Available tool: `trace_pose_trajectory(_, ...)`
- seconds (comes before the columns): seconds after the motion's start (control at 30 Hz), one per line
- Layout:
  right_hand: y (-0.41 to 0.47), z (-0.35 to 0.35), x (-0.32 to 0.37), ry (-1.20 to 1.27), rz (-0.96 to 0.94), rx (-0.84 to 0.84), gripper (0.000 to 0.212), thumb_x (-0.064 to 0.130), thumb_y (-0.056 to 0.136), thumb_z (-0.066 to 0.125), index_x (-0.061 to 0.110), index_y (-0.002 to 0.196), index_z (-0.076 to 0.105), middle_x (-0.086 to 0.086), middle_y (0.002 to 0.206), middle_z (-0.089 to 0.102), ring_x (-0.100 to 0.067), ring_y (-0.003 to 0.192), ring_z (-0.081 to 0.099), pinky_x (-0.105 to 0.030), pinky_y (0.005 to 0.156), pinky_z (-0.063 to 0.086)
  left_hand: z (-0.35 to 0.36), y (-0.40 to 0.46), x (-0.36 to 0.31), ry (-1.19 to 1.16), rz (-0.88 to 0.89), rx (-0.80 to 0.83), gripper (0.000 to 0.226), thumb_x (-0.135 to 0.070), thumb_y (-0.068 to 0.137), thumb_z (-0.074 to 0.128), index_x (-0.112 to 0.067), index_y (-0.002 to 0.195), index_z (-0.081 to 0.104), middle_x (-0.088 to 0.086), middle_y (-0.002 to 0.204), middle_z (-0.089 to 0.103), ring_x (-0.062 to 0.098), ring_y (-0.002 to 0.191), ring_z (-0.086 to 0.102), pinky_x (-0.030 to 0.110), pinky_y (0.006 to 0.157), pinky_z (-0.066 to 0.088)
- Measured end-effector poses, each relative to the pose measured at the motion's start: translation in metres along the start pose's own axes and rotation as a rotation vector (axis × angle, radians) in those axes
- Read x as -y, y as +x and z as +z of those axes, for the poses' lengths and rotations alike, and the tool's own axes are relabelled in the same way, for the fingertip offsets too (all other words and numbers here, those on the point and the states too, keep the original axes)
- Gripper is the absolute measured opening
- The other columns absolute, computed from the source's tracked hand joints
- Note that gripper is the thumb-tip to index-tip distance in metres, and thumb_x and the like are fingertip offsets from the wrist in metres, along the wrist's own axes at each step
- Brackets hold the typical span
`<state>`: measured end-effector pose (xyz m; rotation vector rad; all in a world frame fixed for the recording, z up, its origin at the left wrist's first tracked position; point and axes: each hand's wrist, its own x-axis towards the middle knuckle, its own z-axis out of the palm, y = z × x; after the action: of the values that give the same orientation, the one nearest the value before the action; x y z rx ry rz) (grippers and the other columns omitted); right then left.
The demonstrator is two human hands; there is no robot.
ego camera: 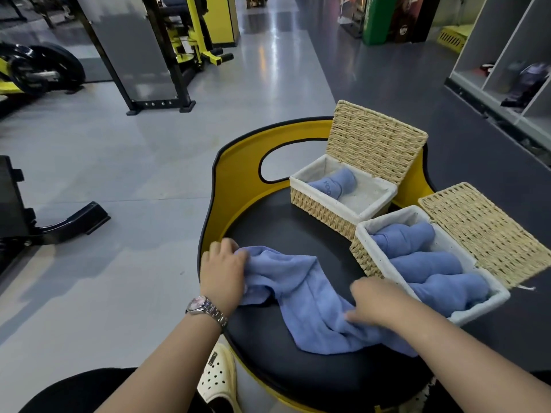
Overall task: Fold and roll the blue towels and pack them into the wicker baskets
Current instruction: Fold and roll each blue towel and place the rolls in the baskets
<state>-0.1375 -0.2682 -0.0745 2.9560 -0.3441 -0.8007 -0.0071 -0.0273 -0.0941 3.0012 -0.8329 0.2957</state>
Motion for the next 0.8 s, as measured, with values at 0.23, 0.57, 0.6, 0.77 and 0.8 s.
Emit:
trace_pose_trajectory(0.23, 0.043, 0.02, 0.023, 0.787, -0.068, -0.189, 0.039, 0.024, 0.091, 0.055, 0.013, 0.127, 0.047, -0.008, 0.122, 0.062, -0.026, 0.109, 0.059, -0.037, 0.092, 0.046, -0.021, -0.027, -0.047, -0.523, -0.117, 0.321, 0.009, -0.027, 0.087, 0.05, -0.025, 0.096, 0.054, -0.005, 0.078, 0.063, 0.014, 0.068, 0.06, 0.017, 0.05, 0.039)
trace_pose_trajectory(0.57, 0.055, 0.019, 0.054, 1.604, 0.074, 0.173, 0.041, 0.042, 0.08, 0.07, 0.009, 0.105, 0.066, -0.009, 0.103, 0.072, -0.02, 0.099, 0.066, -0.042, 0.099, 0.049, 0.023, -0.038, -0.06, -0.867, -0.336, 0.323, 0.032, -0.021, 0.093, 0.055, -0.017, 0.125, 0.055, 0.0, 0.12, 0.061, 0.013, 0.113, 0.055, 0.017, 0.089, 0.035)
trace_pose_trajectory(0.6, 0.055, 0.018, 0.054, 1.65, 0.066, 0.155, 0.039, 0.044, 0.083, 0.067, 0.011, 0.103, 0.067, -0.007, 0.103, 0.072, -0.019, 0.099, 0.066, -0.039, 0.099, 0.048, 0.019, -0.036, -0.06, -0.918, -0.409, 0.253, 0.029, -0.021, 0.092, 0.057, -0.017, 0.121, 0.057, -0.001, 0.114, 0.063, 0.012, 0.109, 0.057, 0.016, 0.086, 0.036)
trace_pose_trajectory(0.77, 0.038, -0.005, 0.046, 1.629, -0.045, -0.156, 0.031, 0.041, 0.084, 0.066, 0.014, 0.07, 0.063, 0.0, 0.077, 0.062, -0.012, 0.078, 0.057, -0.03, 0.071, 0.04, -0.012, -0.023, -0.052, -1.222, -0.574, 0.0, 0.028, -0.019, 0.082, 0.072, -0.019, 0.101, 0.053, -0.002, 0.089, 0.065, 0.015, 0.083, 0.064, 0.016, 0.068, 0.049)
trace_pose_trajectory(0.8, 0.031, -0.011, 0.044, 1.629, -0.083, -0.193, 0.034, 0.041, 0.083, 0.067, 0.011, 0.069, 0.062, -0.003, 0.075, 0.059, -0.013, 0.076, 0.054, -0.031, 0.07, 0.038, -0.019, -0.021, -0.048, -1.342, -0.602, 0.006, 0.032, -0.016, 0.082, 0.072, -0.016, 0.105, 0.05, 0.001, 0.092, 0.067, 0.016, 0.085, 0.065, 0.018, 0.071, 0.051)
